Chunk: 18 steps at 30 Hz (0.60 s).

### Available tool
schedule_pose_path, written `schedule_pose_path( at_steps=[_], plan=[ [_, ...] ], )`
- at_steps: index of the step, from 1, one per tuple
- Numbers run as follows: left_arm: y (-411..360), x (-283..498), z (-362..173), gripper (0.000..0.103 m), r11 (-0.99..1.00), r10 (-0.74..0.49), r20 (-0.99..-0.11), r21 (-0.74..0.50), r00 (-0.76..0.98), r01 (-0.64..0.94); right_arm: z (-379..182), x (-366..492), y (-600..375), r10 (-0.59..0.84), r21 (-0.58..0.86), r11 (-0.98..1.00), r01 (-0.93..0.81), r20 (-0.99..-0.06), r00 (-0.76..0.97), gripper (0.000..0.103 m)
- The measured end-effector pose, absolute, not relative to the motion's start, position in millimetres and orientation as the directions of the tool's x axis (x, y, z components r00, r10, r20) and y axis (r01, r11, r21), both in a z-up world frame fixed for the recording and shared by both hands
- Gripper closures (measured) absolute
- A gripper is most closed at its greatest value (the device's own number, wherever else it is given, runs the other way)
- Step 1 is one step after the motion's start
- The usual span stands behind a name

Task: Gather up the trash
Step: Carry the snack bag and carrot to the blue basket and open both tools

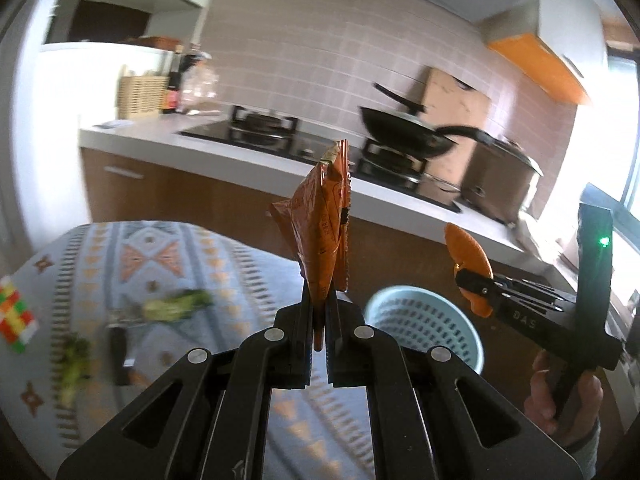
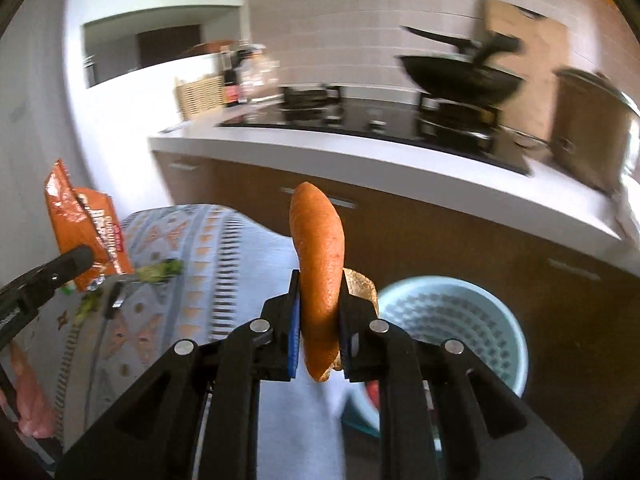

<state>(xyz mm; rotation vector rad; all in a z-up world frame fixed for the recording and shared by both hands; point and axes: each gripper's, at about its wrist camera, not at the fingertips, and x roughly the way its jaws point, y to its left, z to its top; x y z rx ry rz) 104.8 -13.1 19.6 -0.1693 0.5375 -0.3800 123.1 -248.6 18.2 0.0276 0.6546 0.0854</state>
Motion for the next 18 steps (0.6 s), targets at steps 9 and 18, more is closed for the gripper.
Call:
schedule_pose_path(
  at_steps=[9,18],
  plan=[
    [-118,123,-6,0.100,0.873,-0.477,-0.544,-0.201,0.691,0.444,-25,110,-334,0.016,0.130,0.987,0.098,-0.676,0.737,0.090],
    [-201,158,-67,0.099,0.763,-0.604,-0.674,-0.336,0.426,0.551,-85,112,-384,0.020,0.173,0.966,0.190,-0.789,0.615,0.087]
  ],
)
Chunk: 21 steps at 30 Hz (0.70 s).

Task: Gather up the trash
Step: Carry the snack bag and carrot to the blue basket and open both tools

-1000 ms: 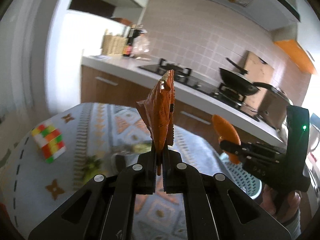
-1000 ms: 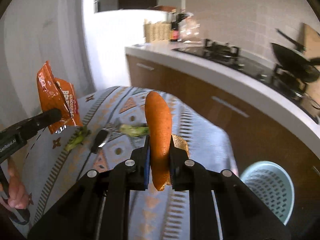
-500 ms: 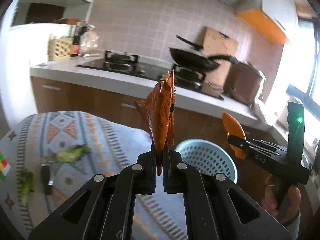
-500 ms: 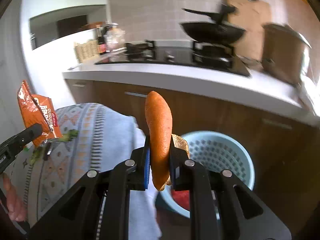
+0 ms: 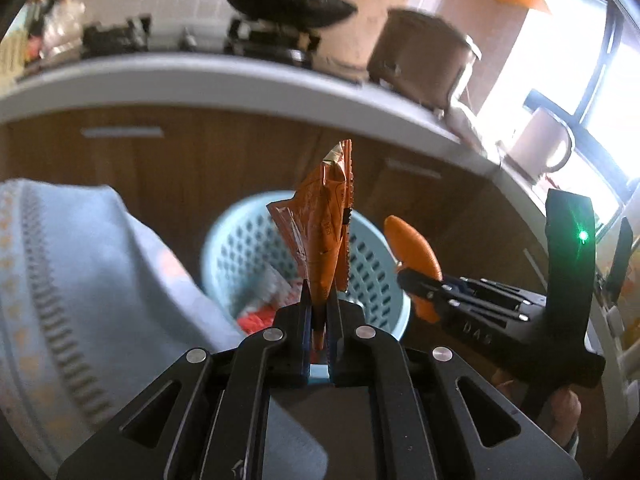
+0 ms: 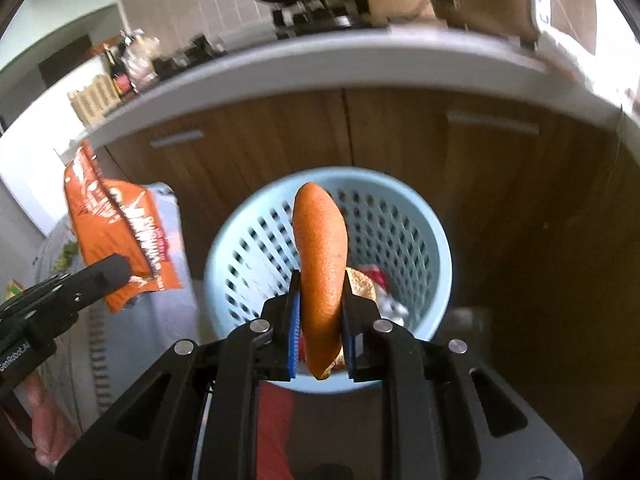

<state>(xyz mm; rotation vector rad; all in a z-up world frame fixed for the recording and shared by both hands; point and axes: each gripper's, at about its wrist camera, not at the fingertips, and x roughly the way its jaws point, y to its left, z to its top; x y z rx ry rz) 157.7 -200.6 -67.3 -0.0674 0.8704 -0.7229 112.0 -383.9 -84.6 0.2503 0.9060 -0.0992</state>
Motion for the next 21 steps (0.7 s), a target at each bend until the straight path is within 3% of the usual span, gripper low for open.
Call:
schedule_pose_path(
  at_steps=[2,3,4,5,6,7,9,21],
  plan=[
    [-210,163,-80,0.096,0.755,-0.609,-0.693,-0.357,0.386,0.551,-100,114,-390,0.034,0.186,0.961,0.204,-0.813,0.581,0.087],
    [-214,165,-85,0.089,0.755,-0.606,-0.702,-0.359,0.374,0.549,-105,116,-392,0.037,0.188,0.959,0.210,-0.821,0.570,0.087],
    [-218,168,-91,0.071,0.761,-0.597,-0.712,-0.357,0.369,0.542,-110,119,-395,0.045,0.195,0.957,0.213,-0.830,0.556,0.083],
    [-221,171,-93,0.061,0.767,-0.591,-0.717,-0.355,0.371,0.535,-116,121,-398,0.058,0.207,0.954,0.217,-0.837,0.544,0.081],
    [-221,171,-95,0.049,0.775,-0.584,-0.716,-0.352,0.382,0.524,-119,122,-401,0.067,0.218,0.951,0.220,-0.838,0.542,0.072],
    [-219,171,-97,0.046,0.779,-0.582,-0.713,-0.351,0.391,0.519,-121,121,-402,0.066,0.221,0.950,0.222,-0.834,0.547,0.060],
    [-216,174,-98,0.046,0.784,-0.577,-0.716,-0.351,0.392,0.513,-119,120,-402,0.046,0.205,0.954,0.221,-0.824,0.564,0.052],
    [-172,163,-81,0.046,0.819,-0.556,-0.689,-0.361,0.464,0.446,-101,119,-380,0.088,0.221,0.964,0.146,-0.788,0.610,0.052]
  ],
)
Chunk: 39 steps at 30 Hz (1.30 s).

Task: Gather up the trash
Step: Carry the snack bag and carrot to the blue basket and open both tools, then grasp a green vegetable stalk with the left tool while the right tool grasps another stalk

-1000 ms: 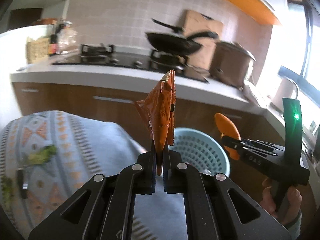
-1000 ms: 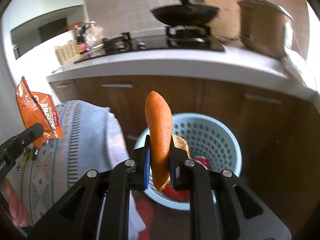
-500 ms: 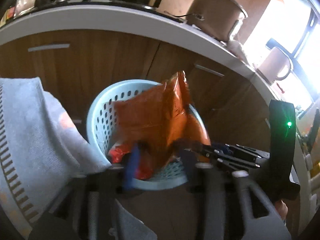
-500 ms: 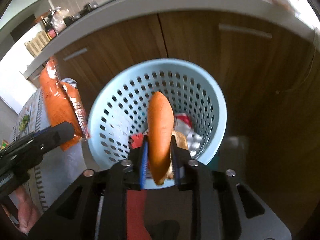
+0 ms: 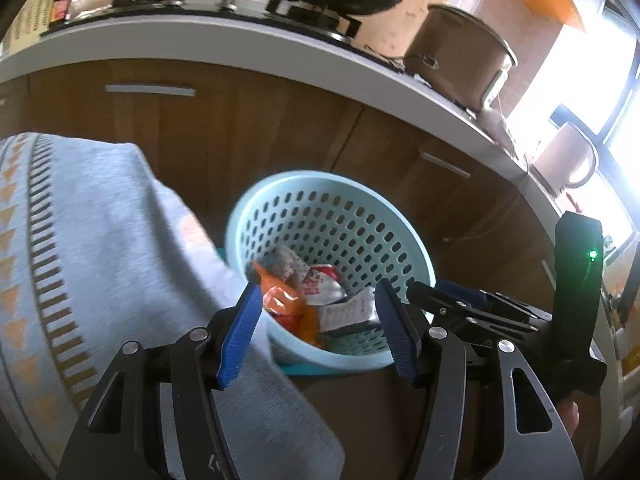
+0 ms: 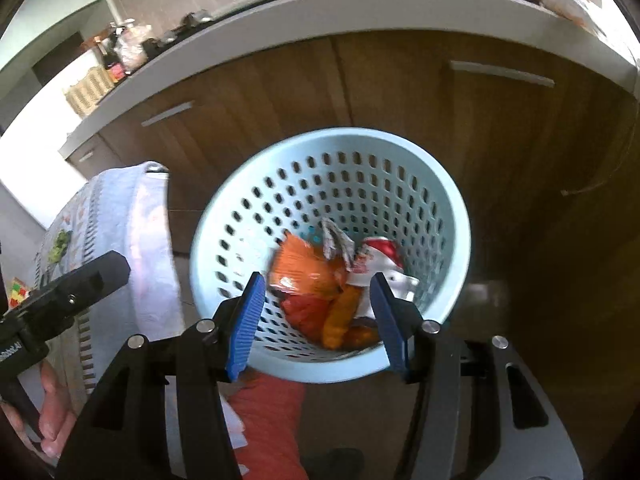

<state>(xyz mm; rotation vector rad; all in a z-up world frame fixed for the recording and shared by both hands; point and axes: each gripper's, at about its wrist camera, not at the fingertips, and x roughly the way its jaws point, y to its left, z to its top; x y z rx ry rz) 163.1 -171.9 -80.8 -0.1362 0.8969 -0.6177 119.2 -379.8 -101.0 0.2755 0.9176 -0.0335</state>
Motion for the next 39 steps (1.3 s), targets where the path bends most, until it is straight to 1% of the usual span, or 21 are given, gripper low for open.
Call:
schedule_pose_path(
  at_steps=[3,7,10,15,19,20,23,26,29,31,33,36,37,38,39],
  plan=[
    [-150,156,-71,0.046,0.829,-0.551,-0.668,-0.367,0.501,0.422,-89,119,-360,0.101,0.206,0.974,0.095,-0.770,0.630,0.052],
    [-109,145,-61,0.046,0.807,-0.590,-0.617,-0.449,0.521,0.382,-77,120,-325,0.134,0.182,0.983,0.007,-0.748,0.650,0.049],
    [-72,133,-52,0.046,0.831,-0.553,-0.594,-0.445,0.584,0.334,-69,122,-297,0.162,0.168,0.984,-0.055,-0.737,0.656,0.049],
    [7,111,-39,0.046,0.888,-0.419,-0.575,-0.423,0.703,0.183,-58,127,-246,0.205,0.136,0.978,-0.156,-0.727,0.656,0.049],
    [68,99,-34,0.046,0.912,-0.304,-0.575,-0.405,0.759,0.059,-51,132,-201,0.253,0.123,0.963,-0.240,-0.721,0.645,0.049],
    [88,94,-33,0.046,0.918,-0.262,-0.577,-0.396,0.774,0.015,-49,133,-192,0.258,0.115,0.960,-0.256,-0.719,0.645,0.049],
    [125,90,-33,0.046,0.925,-0.183,-0.589,-0.374,0.787,-0.065,-47,137,-157,0.289,0.103,0.944,-0.312,-0.713,0.638,0.049],
    [155,89,-39,0.046,0.935,-0.105,-0.628,-0.327,0.771,-0.139,-47,146,-125,0.335,0.122,0.924,-0.362,-0.712,0.616,0.049],
    [171,96,-51,0.046,0.952,-0.027,-0.670,-0.243,0.742,-0.185,-50,156,-92,0.373,0.141,0.904,-0.403,-0.721,0.585,0.057],
    [175,104,-62,0.048,0.964,0.034,-0.702,-0.165,0.711,-0.208,-52,163,-73,0.389,0.147,0.893,-0.425,-0.727,0.565,0.065],
    [177,111,-72,0.048,0.968,0.068,-0.723,-0.119,0.688,-0.221,-55,173,-54,0.402,0.159,0.884,-0.439,-0.737,0.543,0.065],
    [183,120,-84,0.049,0.970,0.067,-0.740,-0.109,0.669,-0.218,-59,185,-36,0.414,0.177,0.878,-0.445,-0.748,0.519,0.065],
    [184,123,-87,0.053,0.970,0.069,-0.744,-0.105,0.664,-0.219,-62,191,-30,0.420,0.190,0.876,-0.443,-0.753,0.507,0.065],
    [183,125,-88,0.054,0.970,0.082,-0.747,-0.091,0.660,-0.224,-64,195,-27,0.423,0.199,0.876,-0.440,-0.756,0.500,0.065],
    [182,126,-88,0.058,0.972,0.086,-0.742,-0.084,0.665,-0.219,-67,200,-23,0.431,0.211,0.873,-0.441,-0.758,0.490,0.065]
  ],
)
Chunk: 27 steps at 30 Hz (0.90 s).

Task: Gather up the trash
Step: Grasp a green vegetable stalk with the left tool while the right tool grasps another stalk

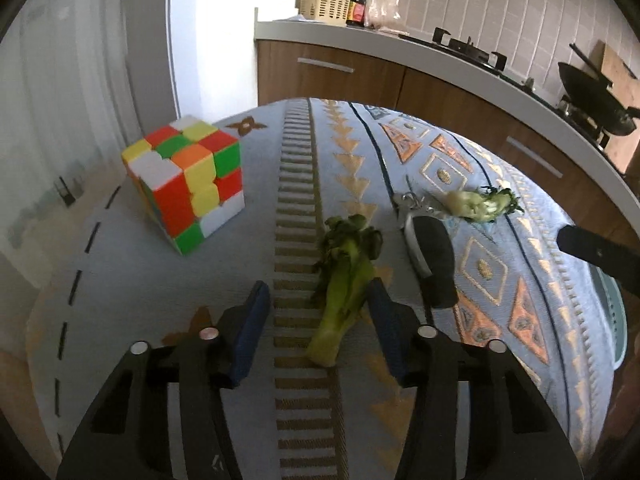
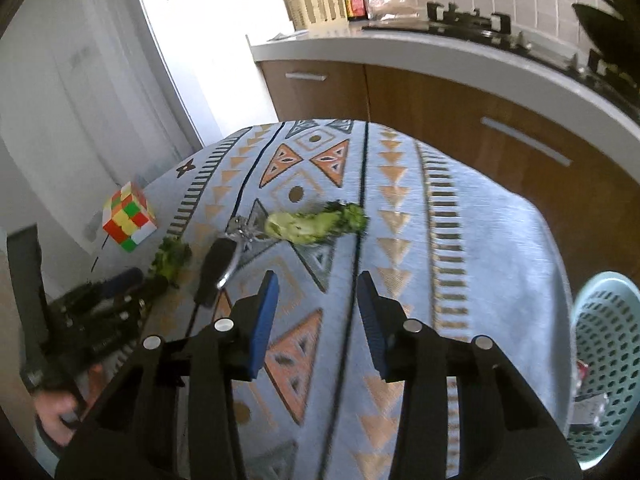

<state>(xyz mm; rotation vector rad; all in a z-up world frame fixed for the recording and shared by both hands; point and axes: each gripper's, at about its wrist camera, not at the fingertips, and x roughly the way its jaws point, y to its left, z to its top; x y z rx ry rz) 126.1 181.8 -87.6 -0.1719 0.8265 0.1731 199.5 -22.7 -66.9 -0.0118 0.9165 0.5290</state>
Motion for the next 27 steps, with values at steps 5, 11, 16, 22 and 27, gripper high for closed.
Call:
schedule_pose_path(
  at_steps=[5,11,16,22,27],
  plan=[
    [170,124,-90,0.083,0.984,0.074,-0.739,-0.055,0.670,-0.169,-81,215,-6,0.443,0.237,0.867,-0.439,-0.770,0.459,0.065],
    [177,119,-90,0.084,0.975,0.045,-0.726,-0.116,0.686,-0.187,-103,243,3,0.480,0.346,0.862,-0.372,-0.794,0.373,0.048],
    [182,115,-90,0.084,0.970,0.020,-0.715,-0.156,0.699,-0.187,-104,263,7,0.479,0.386,0.874,-0.295,-0.790,0.383,0.044],
    [187,116,-91,0.084,0.964,-0.017,-0.707,-0.200,0.707,-0.177,-101,280,26,0.424,0.363,0.905,-0.222,-0.799,0.426,0.041],
    [190,116,-92,0.084,0.959,-0.038,-0.698,-0.227,0.715,-0.170,-100,284,44,0.311,0.250,0.949,-0.192,-0.834,0.456,0.041]
  ],
)
